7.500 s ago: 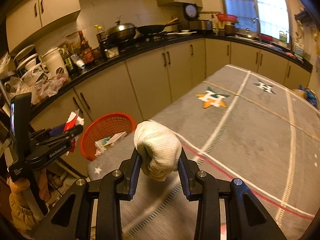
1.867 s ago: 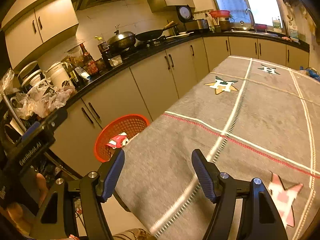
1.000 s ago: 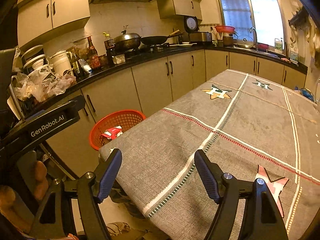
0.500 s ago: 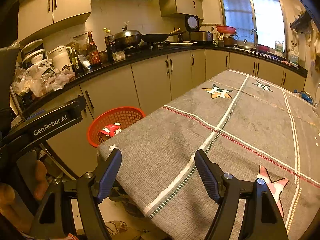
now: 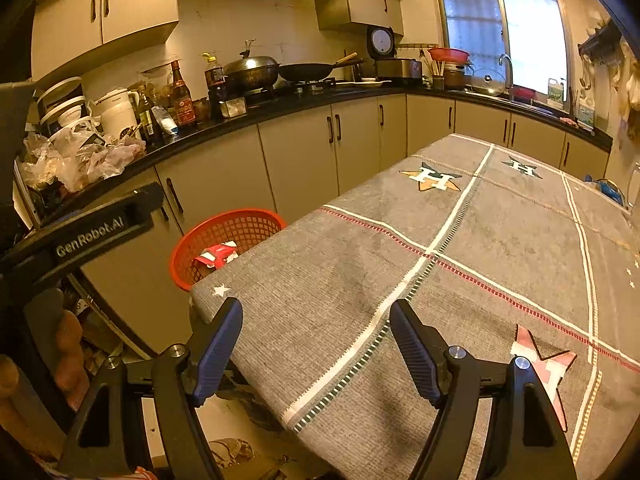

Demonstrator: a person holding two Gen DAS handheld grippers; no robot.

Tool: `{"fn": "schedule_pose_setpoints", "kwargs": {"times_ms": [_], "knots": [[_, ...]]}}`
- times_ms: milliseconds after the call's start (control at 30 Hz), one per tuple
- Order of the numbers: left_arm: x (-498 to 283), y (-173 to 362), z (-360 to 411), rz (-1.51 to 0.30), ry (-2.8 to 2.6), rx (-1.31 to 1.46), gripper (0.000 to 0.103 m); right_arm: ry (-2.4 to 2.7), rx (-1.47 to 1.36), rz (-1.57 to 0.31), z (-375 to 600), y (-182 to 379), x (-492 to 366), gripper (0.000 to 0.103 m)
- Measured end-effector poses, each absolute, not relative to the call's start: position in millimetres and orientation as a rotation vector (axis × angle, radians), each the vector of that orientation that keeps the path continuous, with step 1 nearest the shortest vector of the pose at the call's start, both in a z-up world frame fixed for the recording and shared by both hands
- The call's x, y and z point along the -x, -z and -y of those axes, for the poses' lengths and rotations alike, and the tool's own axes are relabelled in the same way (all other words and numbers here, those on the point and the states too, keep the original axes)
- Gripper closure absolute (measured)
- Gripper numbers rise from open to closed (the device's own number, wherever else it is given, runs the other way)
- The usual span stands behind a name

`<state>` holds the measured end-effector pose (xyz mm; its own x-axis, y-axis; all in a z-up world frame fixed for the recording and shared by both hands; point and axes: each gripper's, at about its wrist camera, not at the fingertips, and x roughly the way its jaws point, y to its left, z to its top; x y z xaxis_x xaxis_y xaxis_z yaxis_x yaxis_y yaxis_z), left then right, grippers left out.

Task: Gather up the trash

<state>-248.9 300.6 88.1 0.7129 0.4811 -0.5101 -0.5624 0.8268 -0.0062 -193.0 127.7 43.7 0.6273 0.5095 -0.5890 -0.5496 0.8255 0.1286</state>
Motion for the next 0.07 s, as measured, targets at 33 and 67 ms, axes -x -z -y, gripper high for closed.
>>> {"fn": "schedule_pose_setpoints", "kwargs": {"times_ms": [33,67], "knots": [[247.2,-88.7,-298.3,-0.527,-0.563,0.159,0.000,-0.606,0.063,-0.654,-126.5,-43.7,192.8,0.023],[245.5,-89.7,-296.2,-0.533,-0.551,0.153,0.000,-0.605,0.059,-0.654,-124.9,-43.6,192.2,0.023]]}}
